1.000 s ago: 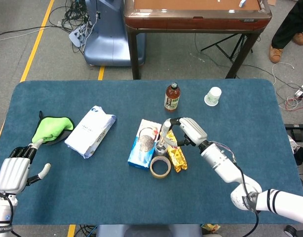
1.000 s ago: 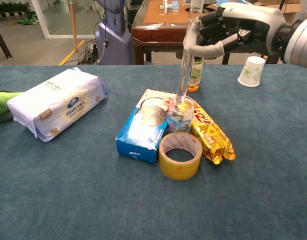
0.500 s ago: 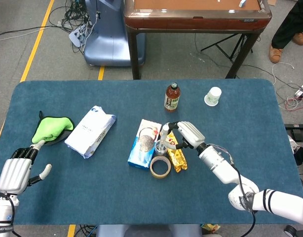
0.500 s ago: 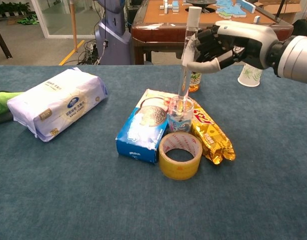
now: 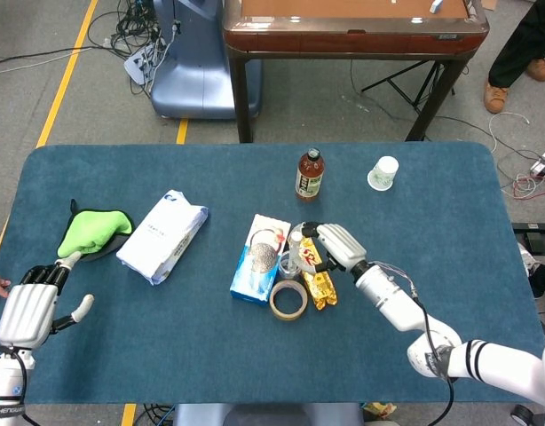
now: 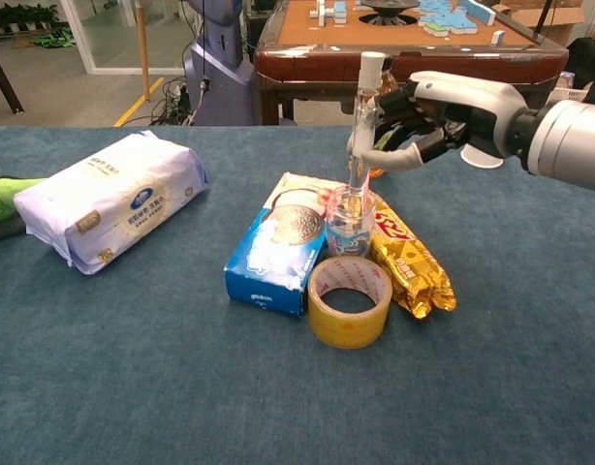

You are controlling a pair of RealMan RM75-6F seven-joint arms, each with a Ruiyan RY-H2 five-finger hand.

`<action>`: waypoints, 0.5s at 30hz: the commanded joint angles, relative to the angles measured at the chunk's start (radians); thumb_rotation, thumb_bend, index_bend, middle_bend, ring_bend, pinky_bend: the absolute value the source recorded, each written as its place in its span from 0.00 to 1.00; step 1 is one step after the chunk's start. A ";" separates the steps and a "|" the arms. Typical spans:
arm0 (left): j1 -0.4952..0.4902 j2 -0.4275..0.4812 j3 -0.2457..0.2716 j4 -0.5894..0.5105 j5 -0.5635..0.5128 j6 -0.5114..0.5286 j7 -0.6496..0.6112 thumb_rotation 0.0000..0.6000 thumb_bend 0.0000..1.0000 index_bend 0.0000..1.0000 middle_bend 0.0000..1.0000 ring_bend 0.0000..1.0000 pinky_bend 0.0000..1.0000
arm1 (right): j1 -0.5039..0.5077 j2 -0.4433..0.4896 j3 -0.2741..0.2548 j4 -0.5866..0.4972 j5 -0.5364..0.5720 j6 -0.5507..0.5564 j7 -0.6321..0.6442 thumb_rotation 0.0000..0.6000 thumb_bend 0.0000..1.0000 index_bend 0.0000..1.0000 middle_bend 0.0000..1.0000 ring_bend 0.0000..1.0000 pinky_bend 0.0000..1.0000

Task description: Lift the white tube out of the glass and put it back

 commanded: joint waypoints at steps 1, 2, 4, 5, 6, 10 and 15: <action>-0.001 -0.001 0.000 0.000 0.000 -0.002 0.000 1.00 0.21 0.11 0.19 0.24 0.19 | -0.001 0.003 -0.003 -0.003 -0.004 0.004 -0.002 1.00 0.28 0.32 0.23 0.18 0.23; -0.001 -0.002 0.000 0.001 0.000 -0.003 0.001 1.00 0.21 0.11 0.19 0.24 0.19 | -0.002 0.005 -0.004 -0.005 -0.004 0.003 -0.002 1.00 0.27 0.30 0.22 0.17 0.22; -0.002 -0.002 0.001 0.001 0.000 -0.003 0.002 1.00 0.21 0.11 0.19 0.24 0.19 | -0.002 0.010 -0.005 -0.010 -0.004 0.001 -0.004 1.00 0.25 0.26 0.20 0.16 0.21; -0.002 -0.002 0.000 0.001 0.000 -0.003 0.001 1.00 0.21 0.11 0.19 0.24 0.19 | -0.003 0.013 -0.006 -0.012 -0.004 0.001 -0.004 1.00 0.24 0.25 0.19 0.15 0.20; -0.002 -0.002 0.000 0.001 0.000 -0.003 0.001 1.00 0.21 0.11 0.19 0.24 0.19 | -0.004 0.015 -0.006 -0.014 -0.004 0.003 -0.003 1.00 0.22 0.24 0.19 0.14 0.19; -0.004 0.001 -0.005 0.000 -0.002 -0.002 0.000 1.00 0.21 0.11 0.19 0.24 0.19 | -0.016 0.037 -0.002 -0.034 -0.013 0.030 0.000 1.00 0.21 0.23 0.18 0.14 0.19; -0.013 0.009 -0.015 0.000 -0.006 -0.008 0.000 1.00 0.21 0.11 0.19 0.24 0.19 | -0.061 0.110 0.007 -0.098 -0.005 0.101 -0.042 1.00 0.21 0.23 0.19 0.14 0.19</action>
